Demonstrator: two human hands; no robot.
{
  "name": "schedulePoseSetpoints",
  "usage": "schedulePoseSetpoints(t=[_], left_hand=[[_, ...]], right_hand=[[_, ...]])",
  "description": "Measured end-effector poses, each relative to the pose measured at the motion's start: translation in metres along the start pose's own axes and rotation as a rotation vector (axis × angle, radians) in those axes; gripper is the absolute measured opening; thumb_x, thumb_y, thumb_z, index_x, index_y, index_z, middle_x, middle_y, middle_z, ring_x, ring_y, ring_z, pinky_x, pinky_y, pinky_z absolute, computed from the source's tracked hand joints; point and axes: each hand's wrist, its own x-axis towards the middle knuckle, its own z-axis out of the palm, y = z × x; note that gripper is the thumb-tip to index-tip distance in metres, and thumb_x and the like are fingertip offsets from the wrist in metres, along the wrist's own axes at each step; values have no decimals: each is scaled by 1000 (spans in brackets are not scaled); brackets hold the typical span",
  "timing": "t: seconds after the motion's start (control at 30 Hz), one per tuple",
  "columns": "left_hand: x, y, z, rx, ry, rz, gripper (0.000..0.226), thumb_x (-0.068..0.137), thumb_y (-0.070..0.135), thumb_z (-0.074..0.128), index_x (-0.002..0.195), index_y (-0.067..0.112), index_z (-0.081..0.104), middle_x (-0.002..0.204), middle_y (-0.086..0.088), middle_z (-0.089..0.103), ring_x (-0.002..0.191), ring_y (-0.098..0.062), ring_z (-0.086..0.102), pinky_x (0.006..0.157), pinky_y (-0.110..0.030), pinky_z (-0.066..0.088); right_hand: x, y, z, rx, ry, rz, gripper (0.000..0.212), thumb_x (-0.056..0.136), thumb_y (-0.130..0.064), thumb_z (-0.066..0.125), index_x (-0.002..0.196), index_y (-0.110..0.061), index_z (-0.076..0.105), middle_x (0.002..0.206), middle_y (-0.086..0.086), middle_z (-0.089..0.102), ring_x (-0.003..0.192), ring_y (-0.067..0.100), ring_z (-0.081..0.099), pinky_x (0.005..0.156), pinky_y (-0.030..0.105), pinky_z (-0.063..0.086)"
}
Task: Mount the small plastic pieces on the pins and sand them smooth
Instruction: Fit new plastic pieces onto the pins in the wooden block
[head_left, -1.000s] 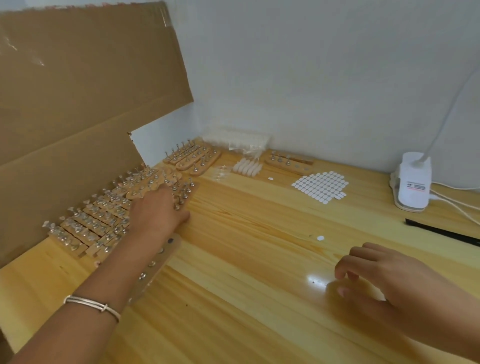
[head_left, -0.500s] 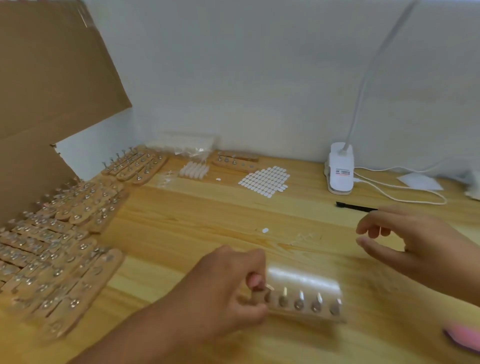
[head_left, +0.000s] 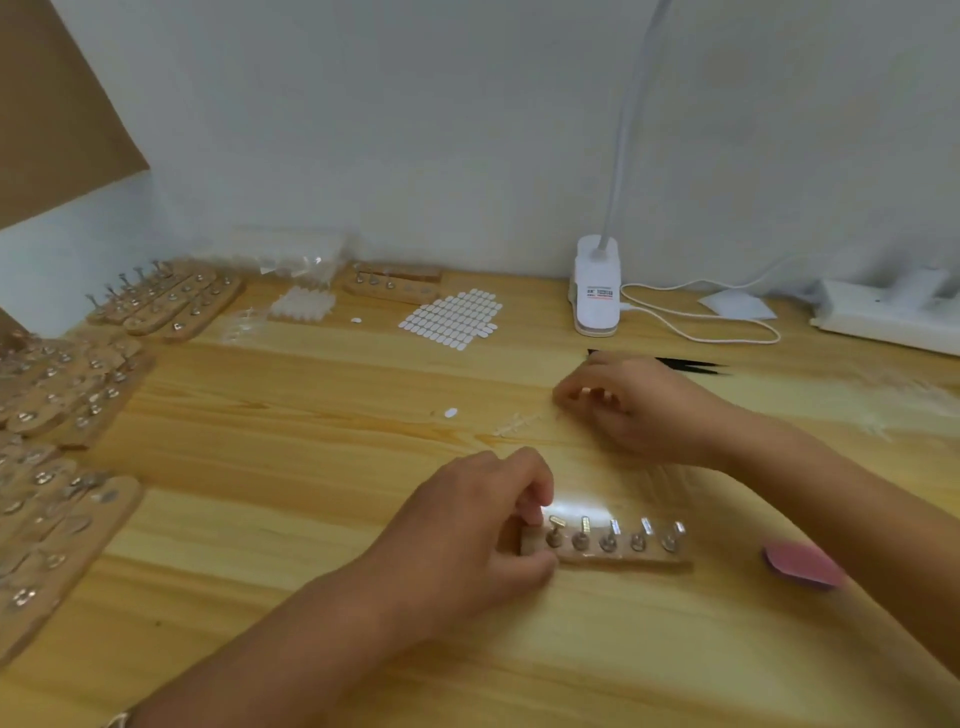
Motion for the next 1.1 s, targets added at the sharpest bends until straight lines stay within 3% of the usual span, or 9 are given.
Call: schedulePoseSetpoints(t=[0.1, 0.27, 0.37, 0.5, 0.6, 0.73, 0.87, 0.97, 1.1], left_hand=[[0, -2, -1, -25, -31, 23, 27, 80, 23, 72, 102, 30, 58, 87, 20, 57, 93, -1, 52, 82, -20, 42], [1, -2, 3, -4, -83, 128, 22, 77, 21, 75, 98, 25, 70, 84, 17, 61, 88, -4, 54, 79, -19, 43], [7, 6, 9, 7, -93, 170, 20, 77, 20, 76, 96, 23, 71, 83, 17, 60, 86, -5, 53, 77, -16, 42], [19, 14, 18, 2, -87, 178, 23, 77, 24, 77, 99, 25, 71, 82, 16, 59, 85, -5, 51, 77, -19, 41], [26, 16, 25, 95, -46, 176, 40, 76, 37, 75, 115, 29, 67, 95, 14, 57, 94, -7, 50, 86, -24, 39], [27, 12, 27, 285, -68, 198, 56, 78, 58, 53, 125, 29, 64, 114, 14, 55, 106, -9, 48, 93, -31, 35], [26, 10, 30, 350, -72, 231, 59, 81, 59, 47, 125, 24, 64, 115, 10, 58, 107, -14, 51, 91, -33, 35], [24, 9, 32, 362, -65, 231, 59, 82, 59, 45, 127, 24, 63, 117, 9, 56, 107, -14, 50, 91, -34, 37], [22, 9, 32, 362, -62, 226, 59, 83, 58, 45, 127, 24, 63, 117, 9, 56, 108, -13, 50, 91, -33, 35]], right_hand=[[1, 2, -7, 28, 9, 60, 33, 99, -4, 51, 123, -18, 69, 114, -5, 65, 93, 7, 53, 80, 15, 38], [-49, 22, -31, 15, -72, 132, 18, 94, -15, 66, 104, -28, 74, 91, -21, 62, 86, -14, 53, 71, 6, 40], [-76, 26, -31, 26, -142, 184, 19, 91, -18, 72, 103, -33, 72, 93, -18, 62, 88, -7, 56, 73, 9, 43], [-85, 19, -15, 102, 4, 218, 20, 85, -14, 78, 102, -26, 74, 87, -14, 65, 79, 2, 60, 76, 18, 48], [-86, 16, -6, 204, 73, 214, 19, 82, -13, 81, 96, -24, 75, 82, -12, 67, 73, 1, 58, 69, 15, 47], [-86, 18, -2, 267, 110, 214, 19, 78, -13, 85, 89, -23, 73, 78, -12, 66, 68, -3, 57, 65, 11, 44], [-87, 19, 0, 261, 168, 180, 24, 75, -11, 85, 74, -26, 66, 73, -10, 64, 65, 0, 55, 62, 17, 45], [-90, 20, 0, 250, 140, 122, 22, 79, -12, 82, 73, -27, 67, 71, -11, 66, 66, 0, 58, 64, 15, 44], [-93, 24, -10, 288, 64, 118, 8, 83, -27, 76, 78, -32, 74, 77, -17, 71, 69, 7, 63, 69, 24, 51]])
